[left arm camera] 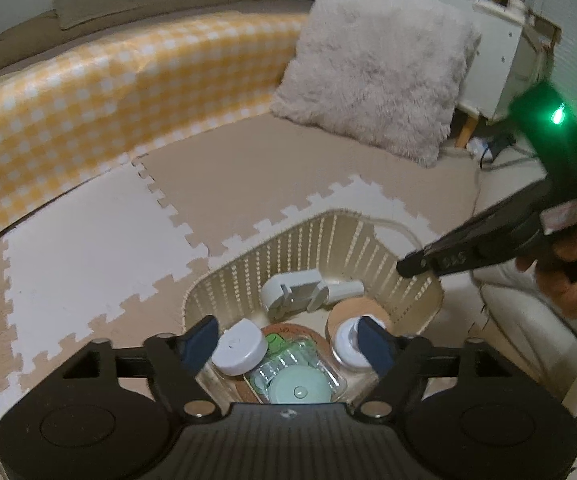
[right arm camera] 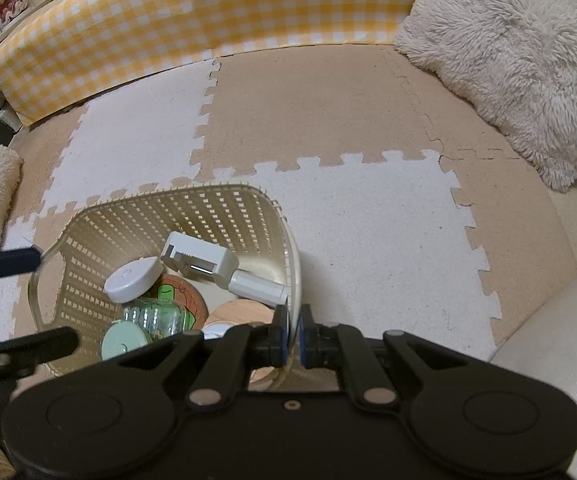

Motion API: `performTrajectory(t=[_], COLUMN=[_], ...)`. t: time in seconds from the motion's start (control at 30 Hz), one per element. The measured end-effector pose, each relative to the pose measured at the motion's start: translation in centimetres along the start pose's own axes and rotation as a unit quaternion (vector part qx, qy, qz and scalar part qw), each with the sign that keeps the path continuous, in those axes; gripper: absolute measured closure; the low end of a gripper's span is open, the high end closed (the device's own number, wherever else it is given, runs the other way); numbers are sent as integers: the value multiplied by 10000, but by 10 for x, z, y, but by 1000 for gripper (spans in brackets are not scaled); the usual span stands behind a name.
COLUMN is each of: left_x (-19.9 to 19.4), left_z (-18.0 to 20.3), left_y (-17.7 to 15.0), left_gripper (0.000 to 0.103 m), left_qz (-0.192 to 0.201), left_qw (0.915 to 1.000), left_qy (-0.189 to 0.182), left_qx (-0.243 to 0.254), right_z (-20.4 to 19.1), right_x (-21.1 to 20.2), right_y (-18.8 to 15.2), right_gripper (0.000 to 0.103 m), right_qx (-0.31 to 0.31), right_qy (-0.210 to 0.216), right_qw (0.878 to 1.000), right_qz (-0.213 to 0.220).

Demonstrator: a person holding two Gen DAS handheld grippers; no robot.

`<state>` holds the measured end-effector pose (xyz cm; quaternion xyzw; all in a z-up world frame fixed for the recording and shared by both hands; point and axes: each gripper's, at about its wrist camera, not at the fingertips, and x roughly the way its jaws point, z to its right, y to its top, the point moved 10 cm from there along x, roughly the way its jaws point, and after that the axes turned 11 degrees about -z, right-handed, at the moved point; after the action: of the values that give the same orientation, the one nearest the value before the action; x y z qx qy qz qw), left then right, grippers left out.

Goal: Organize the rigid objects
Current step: 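Carry the white round case with the left tool into the basket and release, then move the left tool to the white plug charger and grasp it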

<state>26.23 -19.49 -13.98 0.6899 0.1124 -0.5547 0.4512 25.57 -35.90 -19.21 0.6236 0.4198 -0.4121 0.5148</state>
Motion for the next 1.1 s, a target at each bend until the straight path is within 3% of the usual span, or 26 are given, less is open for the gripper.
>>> performTrajectory(t=[0.23,0.67,0.9,1.1], left_x=[-31,-37,-17,12], left_z=[-17,-113,-178,-204], left_y=[8,-5,-30,-53], left_gripper=[0,0,0,0], left_qz=[386,447,38,-335], left_qw=[9984,9881,9800,9775], left_qy=[110,733,1166,1224], left_qx=[-391,-1273,-1612,-1685], right_z=[0,0,0,0], right_x=[0,0,0,0], right_y=[0,0,0,0], right_gripper=[97,97,97,97], right_qx=[0,-3,-6,-5], right_qy=[-1,-2,-4,-4], right_qw=[10000,10000,10000,10000], right_qz=[0,1,3,2])
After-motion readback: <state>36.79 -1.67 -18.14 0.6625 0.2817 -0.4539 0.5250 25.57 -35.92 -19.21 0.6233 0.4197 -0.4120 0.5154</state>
